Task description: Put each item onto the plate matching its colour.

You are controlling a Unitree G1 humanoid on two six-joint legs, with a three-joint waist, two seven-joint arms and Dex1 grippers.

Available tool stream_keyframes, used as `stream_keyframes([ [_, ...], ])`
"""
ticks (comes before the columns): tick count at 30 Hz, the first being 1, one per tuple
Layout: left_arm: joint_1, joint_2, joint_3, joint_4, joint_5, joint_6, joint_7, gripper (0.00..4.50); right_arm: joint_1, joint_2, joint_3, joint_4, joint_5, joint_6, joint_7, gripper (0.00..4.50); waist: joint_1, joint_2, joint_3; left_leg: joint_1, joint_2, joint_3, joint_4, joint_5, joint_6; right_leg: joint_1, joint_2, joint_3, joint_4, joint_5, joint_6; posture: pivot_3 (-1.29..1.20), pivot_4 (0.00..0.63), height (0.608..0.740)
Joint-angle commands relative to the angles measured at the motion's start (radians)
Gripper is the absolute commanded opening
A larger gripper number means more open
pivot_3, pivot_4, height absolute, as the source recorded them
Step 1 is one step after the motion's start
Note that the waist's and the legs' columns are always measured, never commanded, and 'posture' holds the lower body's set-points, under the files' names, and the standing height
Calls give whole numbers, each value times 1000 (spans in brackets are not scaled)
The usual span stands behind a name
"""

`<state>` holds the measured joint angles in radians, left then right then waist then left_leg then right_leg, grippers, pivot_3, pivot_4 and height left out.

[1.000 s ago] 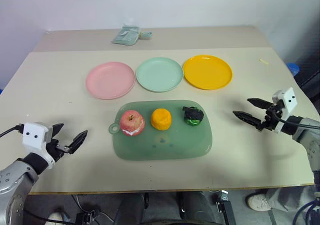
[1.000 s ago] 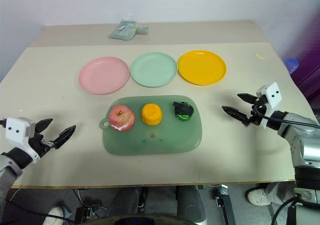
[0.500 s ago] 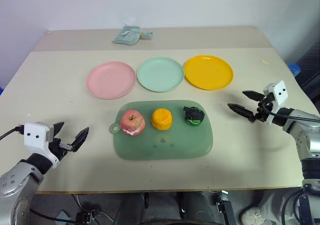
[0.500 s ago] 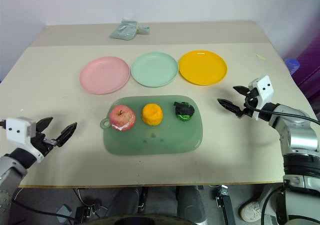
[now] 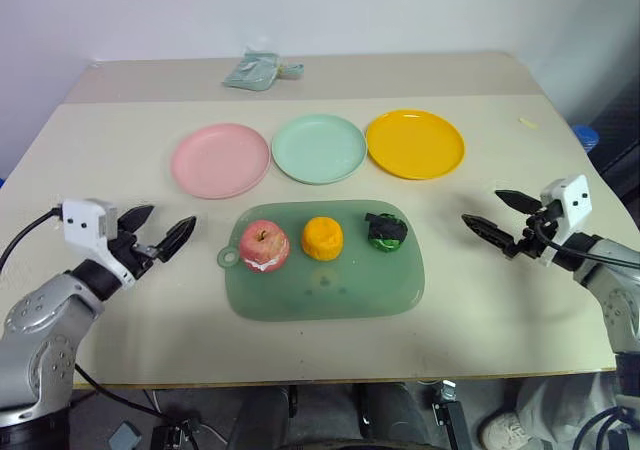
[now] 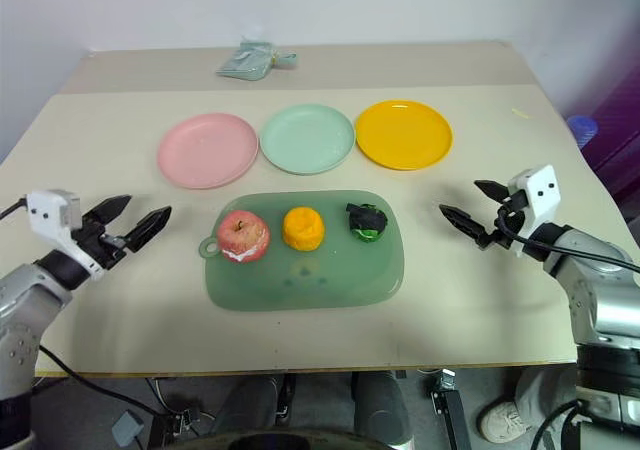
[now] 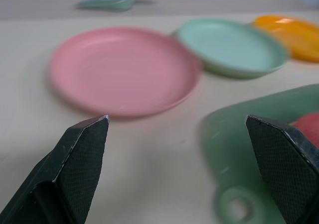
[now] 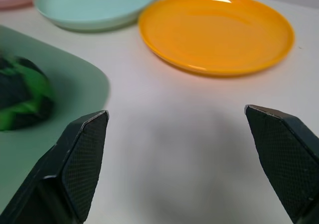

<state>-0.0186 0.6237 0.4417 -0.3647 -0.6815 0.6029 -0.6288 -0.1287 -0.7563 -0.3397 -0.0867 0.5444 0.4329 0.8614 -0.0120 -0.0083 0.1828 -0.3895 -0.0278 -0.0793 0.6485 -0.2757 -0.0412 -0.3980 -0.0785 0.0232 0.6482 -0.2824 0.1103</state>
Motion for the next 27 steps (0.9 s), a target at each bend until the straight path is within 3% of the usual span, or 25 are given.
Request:
stream_keyframes([
  [1,-19,75,-63,-68,-48,23,-120,4500,58,-45,-19,-189,113,89,69,4457,0,0,0,0,0,0,0,0,0,0,0,0,0,0,0,0,150,740],
  [7,-69,184,-278,-40,101,-45,-250,4500,114,-42,25,-309,135,135,75,4457,0,0,0,0,0,0,0,0,0,0,0,0,-1,0,0,0,150,740],
  [15,-174,160,-432,94,234,-99,-278,4500,116,-4,52,-330,115,117,26,4457,0,0,0,0,0,0,0,0,0,0,0,0,-1,0,0,0,150,740],
  [16,-185,148,-431,108,229,-94,-277,3957,115,1,57,-334,113,116,20,4500,1,0,0,0,0,0,0,0,0,0,0,0,-1,0,0,0,150,740],
  [19,-204,122,-384,131,209,-86,-254,2872,115,12,64,-347,113,119,1,4500,1,0,0,0,0,0,0,0,0,0,0,0,0,0,0,0,150,740],
  [24,-256,51,-191,179,77,-62,-170,2726,110,21,85,-346,106,113,-13,4500,0,-1,0,0,0,-1,0,0,0,0,1,0,0,0,0,0,150,740],
  [27,-392,10,-162,300,173,-78,23,2726,96,28,93,-331,108,102,-9,4500,5,-1,0,-1,0,-2,2,0,0,0,1,-2,0,0,0,0,150,740],
])
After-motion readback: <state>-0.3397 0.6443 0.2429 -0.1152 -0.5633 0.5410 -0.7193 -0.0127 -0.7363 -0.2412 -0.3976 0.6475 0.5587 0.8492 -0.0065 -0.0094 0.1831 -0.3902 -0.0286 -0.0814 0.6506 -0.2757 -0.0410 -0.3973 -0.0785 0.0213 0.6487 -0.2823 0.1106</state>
